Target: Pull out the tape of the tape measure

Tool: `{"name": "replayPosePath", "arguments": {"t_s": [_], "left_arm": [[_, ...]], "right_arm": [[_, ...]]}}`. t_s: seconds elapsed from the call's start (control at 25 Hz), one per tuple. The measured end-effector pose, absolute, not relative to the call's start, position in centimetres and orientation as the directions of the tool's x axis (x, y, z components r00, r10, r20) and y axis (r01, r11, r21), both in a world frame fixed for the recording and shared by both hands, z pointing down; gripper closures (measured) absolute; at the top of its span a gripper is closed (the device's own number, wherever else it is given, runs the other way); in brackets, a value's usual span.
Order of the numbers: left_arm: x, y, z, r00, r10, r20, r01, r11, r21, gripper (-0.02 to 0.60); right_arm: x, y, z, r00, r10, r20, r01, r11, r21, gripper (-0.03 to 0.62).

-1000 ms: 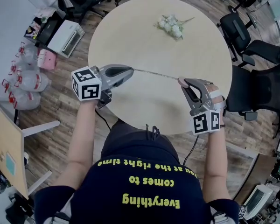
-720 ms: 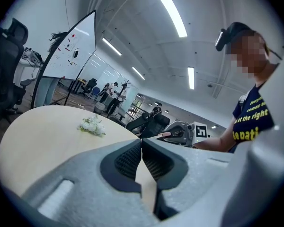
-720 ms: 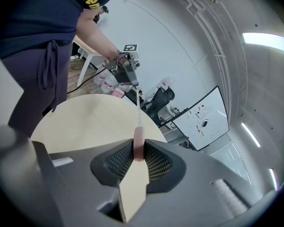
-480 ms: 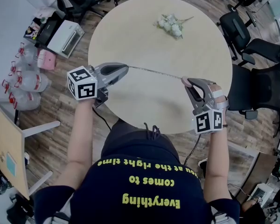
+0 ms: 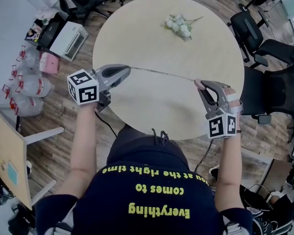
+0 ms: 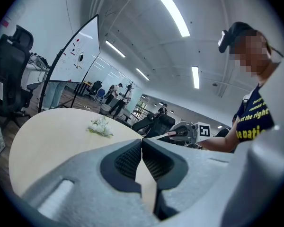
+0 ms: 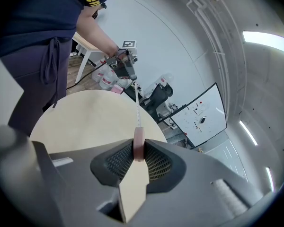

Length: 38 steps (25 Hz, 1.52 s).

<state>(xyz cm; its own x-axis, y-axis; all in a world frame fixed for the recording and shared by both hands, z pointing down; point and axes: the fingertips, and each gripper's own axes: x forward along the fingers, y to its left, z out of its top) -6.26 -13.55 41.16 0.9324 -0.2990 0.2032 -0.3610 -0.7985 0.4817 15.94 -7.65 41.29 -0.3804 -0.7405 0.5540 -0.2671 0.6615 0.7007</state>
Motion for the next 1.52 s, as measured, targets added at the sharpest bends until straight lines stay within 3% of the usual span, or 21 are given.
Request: {"name": "replayPosePath", "arguments": {"t_s": [1.52], "left_arm": [[-10.9, -15.6, 41.2, 0.865, -0.436, 0.247, -0.501, -0.754, 0.425, 0.575]], "right_arm": [[20.0, -7.8, 41.1, -0.3, -0.776, 0.555, -0.289, 0.628, 0.722, 0.511]]}}
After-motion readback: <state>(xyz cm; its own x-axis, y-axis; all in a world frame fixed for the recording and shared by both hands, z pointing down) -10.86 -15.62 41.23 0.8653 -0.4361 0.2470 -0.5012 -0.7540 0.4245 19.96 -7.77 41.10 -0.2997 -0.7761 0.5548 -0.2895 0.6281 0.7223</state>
